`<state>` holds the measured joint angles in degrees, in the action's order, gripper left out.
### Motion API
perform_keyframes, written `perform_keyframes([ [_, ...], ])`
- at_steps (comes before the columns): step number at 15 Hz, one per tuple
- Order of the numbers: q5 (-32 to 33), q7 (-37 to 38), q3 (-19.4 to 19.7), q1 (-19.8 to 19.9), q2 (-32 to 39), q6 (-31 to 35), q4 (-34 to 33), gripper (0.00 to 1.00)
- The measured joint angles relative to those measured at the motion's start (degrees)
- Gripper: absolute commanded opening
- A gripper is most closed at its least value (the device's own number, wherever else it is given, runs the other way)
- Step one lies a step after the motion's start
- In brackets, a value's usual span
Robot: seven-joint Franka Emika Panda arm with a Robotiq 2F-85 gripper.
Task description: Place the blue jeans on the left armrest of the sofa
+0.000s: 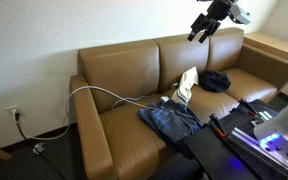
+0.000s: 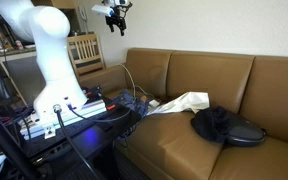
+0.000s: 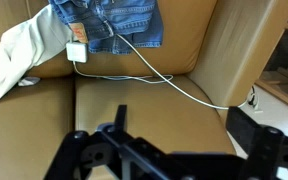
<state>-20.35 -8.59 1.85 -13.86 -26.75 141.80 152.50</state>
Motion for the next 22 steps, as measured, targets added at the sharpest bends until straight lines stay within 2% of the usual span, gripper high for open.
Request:
perform_keyframes([
  [13,0.8,0.9,-1.4,0.3,2.9,-0.4,0.3,1.0],
  [15,1.0,1.2,-1.7,0.5,6.6,0.1,1.7,1.0],
  [18,-1.7,0.4,-3.4,-1.3,14.5,3.2,4.1,1.0],
  [22,-2.8,1.1,-8.8,-3.1,25.7,15.3,4.2,1.0],
])
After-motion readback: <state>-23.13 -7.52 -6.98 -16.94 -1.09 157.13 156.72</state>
